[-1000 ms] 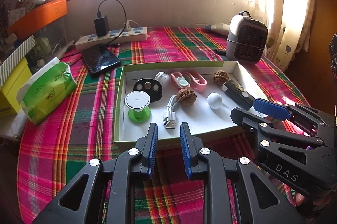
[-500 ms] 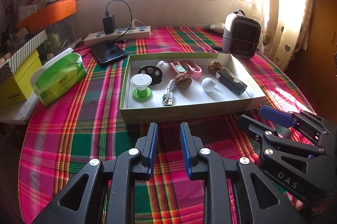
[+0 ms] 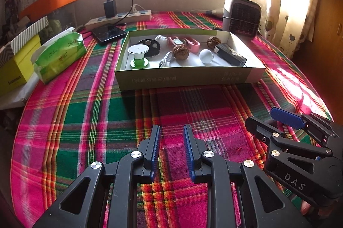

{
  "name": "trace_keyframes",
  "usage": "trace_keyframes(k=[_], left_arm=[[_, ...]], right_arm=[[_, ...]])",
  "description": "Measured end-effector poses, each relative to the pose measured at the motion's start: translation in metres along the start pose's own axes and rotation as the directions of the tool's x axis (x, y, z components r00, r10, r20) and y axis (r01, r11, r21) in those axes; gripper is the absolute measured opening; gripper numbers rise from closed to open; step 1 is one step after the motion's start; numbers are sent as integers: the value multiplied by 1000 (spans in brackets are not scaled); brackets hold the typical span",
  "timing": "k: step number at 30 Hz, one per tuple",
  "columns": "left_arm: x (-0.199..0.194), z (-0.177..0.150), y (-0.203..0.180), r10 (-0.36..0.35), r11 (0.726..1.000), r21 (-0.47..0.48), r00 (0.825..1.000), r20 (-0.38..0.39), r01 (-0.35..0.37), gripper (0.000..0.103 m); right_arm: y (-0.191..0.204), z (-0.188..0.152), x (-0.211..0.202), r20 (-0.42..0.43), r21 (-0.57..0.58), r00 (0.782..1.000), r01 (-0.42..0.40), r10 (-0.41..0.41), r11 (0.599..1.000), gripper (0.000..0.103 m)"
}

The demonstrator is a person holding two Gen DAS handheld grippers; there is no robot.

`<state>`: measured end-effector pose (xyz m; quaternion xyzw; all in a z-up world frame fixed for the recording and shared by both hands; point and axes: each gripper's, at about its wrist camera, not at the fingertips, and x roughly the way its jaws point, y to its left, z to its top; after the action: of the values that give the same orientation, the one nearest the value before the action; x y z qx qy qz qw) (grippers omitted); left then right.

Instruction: Organize objects

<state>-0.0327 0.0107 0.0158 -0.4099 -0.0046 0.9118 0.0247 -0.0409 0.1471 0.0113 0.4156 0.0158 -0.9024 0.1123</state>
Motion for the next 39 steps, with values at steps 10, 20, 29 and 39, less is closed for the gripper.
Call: trace_keyframes(k=[10,20,29,39], left_arm=[[0,-12,2,15,1000,-15,1000,-23,-16,20],[0,-20,0,22,1000,-22,1000,-22,-23,21],[-2,-25,-6,40,999,-17,999,3,-40,25],[-3,-26,-4,38,999,-31,999,16,-38,26]], right_arm=[[0,-13,-1,-17,-2,1000,15,-15,1000,54],[1,-22,-6,-5,-16,998,58,-58,998,54],[1,-25,-7,12,-4,997,76,-76,997,58],[1,-26,-7,27,1,996,81,-81,997,61]])
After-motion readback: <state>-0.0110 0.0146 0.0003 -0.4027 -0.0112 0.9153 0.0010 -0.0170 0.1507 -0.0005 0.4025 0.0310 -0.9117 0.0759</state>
